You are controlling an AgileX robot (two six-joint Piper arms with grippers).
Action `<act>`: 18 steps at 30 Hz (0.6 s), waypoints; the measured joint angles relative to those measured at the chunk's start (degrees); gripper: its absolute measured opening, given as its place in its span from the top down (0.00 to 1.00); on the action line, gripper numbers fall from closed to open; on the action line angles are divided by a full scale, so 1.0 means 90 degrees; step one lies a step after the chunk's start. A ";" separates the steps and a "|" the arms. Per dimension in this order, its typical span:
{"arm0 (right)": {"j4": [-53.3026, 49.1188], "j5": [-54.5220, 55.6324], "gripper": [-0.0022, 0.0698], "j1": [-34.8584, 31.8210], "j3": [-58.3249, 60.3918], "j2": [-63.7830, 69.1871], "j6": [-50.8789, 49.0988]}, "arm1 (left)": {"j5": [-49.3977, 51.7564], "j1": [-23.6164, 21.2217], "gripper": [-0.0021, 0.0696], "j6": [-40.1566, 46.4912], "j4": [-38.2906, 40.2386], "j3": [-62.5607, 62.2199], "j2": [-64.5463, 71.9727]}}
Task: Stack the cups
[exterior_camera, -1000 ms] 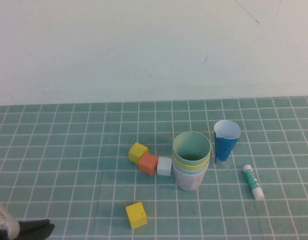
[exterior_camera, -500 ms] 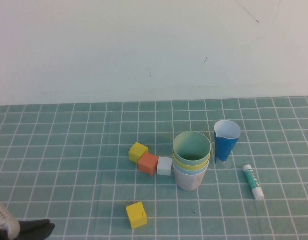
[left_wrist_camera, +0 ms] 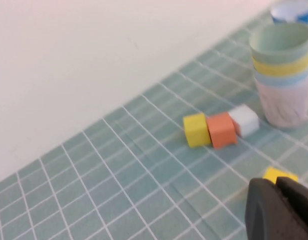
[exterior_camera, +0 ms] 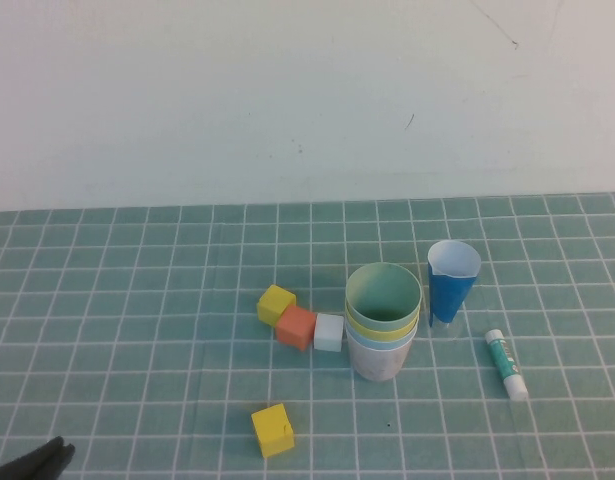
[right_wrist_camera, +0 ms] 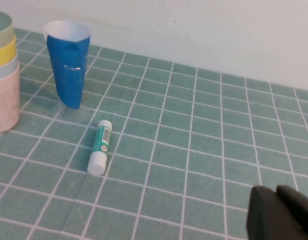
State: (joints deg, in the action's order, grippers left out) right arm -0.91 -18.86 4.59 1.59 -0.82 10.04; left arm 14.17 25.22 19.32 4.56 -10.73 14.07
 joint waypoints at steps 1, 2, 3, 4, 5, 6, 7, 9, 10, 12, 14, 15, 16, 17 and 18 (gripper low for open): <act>0.0000 -0.0004 0.94 0.0000 0.0000 0.0000 0.0000 | -0.0106 -0.0038 0.97 -0.0151 -0.0014 0.0182 -0.0290; 0.0000 -0.0004 0.94 0.0000 0.0000 0.0000 0.0000 | -0.0151 -0.0088 0.97 -0.0338 -0.0085 0.0309 -0.0514; 0.0000 -0.0004 0.94 0.0000 0.0000 0.0000 0.0000 | -0.0178 -0.0158 0.97 -0.0531 -0.0178 0.0449 -0.0783; 0.0000 -0.0004 0.94 0.0000 0.0000 0.0000 0.0000 | -0.0178 -0.0244 0.97 -0.0719 -0.0297 0.0569 -0.1035; 0.0000 -0.0004 0.94 0.0000 0.0000 0.0000 0.0000 | -0.0178 -0.0346 0.97 -0.0879 -0.0390 0.0646 -0.1216; 0.0000 -0.0004 0.94 0.0000 0.0000 0.0000 0.0000 | -0.0138 -0.0461 0.97 -0.1094 -0.0507 0.0724 -0.1400; 0.0000 -0.0004 0.94 0.0000 0.0000 0.0000 0.0000 | -0.0078 -0.0595 0.97 -0.1335 -0.0615 0.0774 -0.1529; 0.0000 -0.0004 0.94 0.0000 0.0000 0.0000 0.0000 | 0.0094 -0.0826 0.97 -0.1829 -0.0720 0.0856 -0.1601; 0.0000 -0.0004 0.94 0.0000 0.0000 0.0000 0.0000 | 0.0233 -0.1011 0.97 -0.2147 -0.0767 0.0869 -0.1617; 0.0000 -0.0004 0.94 0.0000 0.0000 0.0000 0.0000 | 0.0452 -0.1270 0.97 -0.2701 -0.0813 0.0873 -0.1617; 0.0000 -0.0004 0.94 0.0000 0.0000 0.0000 0.0000 | 0.0628 -0.1507 0.97 -0.2981 -0.0839 0.0884 -0.1627; 0.0000 -0.0004 0.94 0.0000 0.0000 0.0000 0.0000 | 0.0685 -0.1595 0.97 -0.3056 -0.0839 0.0884 -0.1631; 0.0000 -0.0004 0.94 0.0000 0.0000 0.0000 0.0000 | 0.0683 -0.1669 0.97 -0.3084 -0.0851 0.0919 -0.1642; 0.0000 -0.0004 0.94 0.0000 0.0000 0.0000 0.0000 | 0.0683 -0.1719 0.97 -0.3084 -0.0881 0.0989 -0.1642; 0.0000 -0.0004 0.94 0.0000 0.0000 0.0000 0.0000 | 0.0669 -0.1774 0.97 -0.3073 -0.0926 0.1073 -0.1646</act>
State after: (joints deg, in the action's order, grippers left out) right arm -0.91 -18.89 4.59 1.59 -0.82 10.04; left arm 20.19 9.25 -8.33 -3.77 -1.08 -0.74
